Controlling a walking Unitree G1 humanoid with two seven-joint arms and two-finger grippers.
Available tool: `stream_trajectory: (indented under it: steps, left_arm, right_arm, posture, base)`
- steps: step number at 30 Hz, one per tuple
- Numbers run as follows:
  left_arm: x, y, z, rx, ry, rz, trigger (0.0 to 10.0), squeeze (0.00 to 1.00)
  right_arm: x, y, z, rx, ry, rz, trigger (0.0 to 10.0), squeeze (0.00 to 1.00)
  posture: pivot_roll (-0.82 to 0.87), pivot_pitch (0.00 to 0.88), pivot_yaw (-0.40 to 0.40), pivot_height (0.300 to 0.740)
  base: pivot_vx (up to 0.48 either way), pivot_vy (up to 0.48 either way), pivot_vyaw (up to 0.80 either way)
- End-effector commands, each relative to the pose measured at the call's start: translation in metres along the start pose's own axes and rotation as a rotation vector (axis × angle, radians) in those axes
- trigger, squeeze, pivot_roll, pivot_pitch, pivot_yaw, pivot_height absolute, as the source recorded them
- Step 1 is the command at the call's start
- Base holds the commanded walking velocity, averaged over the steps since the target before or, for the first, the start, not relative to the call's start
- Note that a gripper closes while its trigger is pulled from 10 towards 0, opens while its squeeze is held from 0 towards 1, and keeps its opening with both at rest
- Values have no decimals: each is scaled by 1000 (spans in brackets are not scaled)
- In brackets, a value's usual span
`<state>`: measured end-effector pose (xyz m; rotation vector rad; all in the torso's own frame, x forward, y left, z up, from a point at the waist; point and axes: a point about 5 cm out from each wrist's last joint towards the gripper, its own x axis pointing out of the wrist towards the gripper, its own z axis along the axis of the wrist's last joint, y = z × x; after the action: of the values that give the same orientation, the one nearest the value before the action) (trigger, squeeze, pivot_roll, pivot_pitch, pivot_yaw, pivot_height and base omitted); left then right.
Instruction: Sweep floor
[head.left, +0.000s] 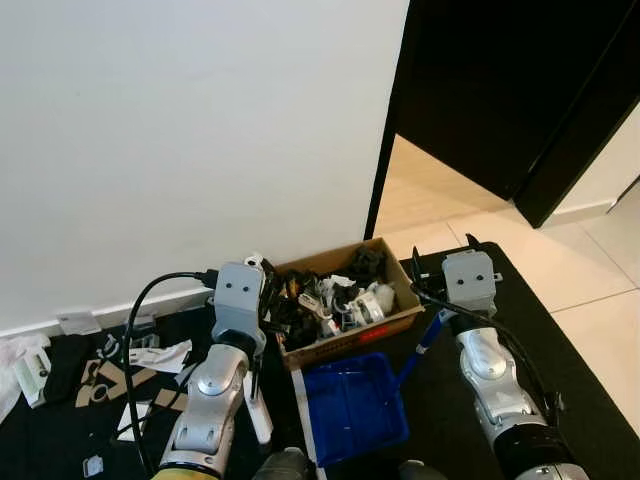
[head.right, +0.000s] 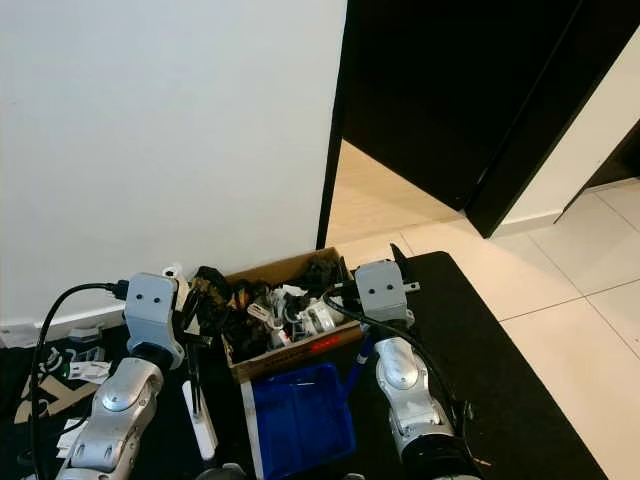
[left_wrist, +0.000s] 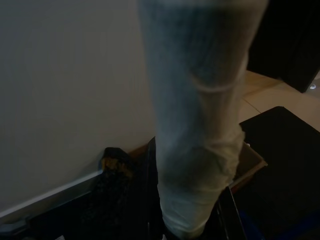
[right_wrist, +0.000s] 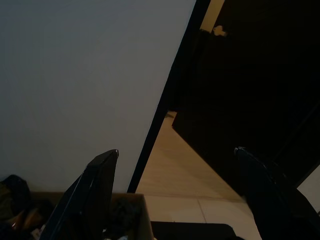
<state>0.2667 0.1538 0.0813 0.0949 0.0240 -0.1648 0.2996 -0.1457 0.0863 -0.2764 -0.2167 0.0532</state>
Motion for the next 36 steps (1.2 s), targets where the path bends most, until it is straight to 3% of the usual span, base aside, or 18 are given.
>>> stream_trajectory:
  steps: [1, 9, 19, 36]
  left_arm:
    - [-3, -4, -1, 8, -8, -2, 10000, 0]
    - [-6, -8, -5, 18, 8, -23, 10000, 0]
    - [-6, -3, -9, 31, 24, -18, 10000, 0]
    - [-1, -1, -16, 39, 36, -28, 10000, 0]
  right_arm:
    - [-6, -1, -8, 1, 39, 7, 10000, 0]
    - [-10, 3, -10, 4, 45, 20, 10000, 0]
    - [-11, 6, -13, 13, 59, 9, 10000, 0]
    - [-9, -4, -15, 17, 60, -53, 10000, 0]
  posture:
    - [189, 84, -35, 740]
    - [191, 72, -27, 740]
    - [198, 25, -11, 740]
    - [190, 0, -5, 740]
  base:
    - [0, 0, 0]
    - [0, 0, 0]
    - [0, 0, 0]
    - [0, 0, 0]
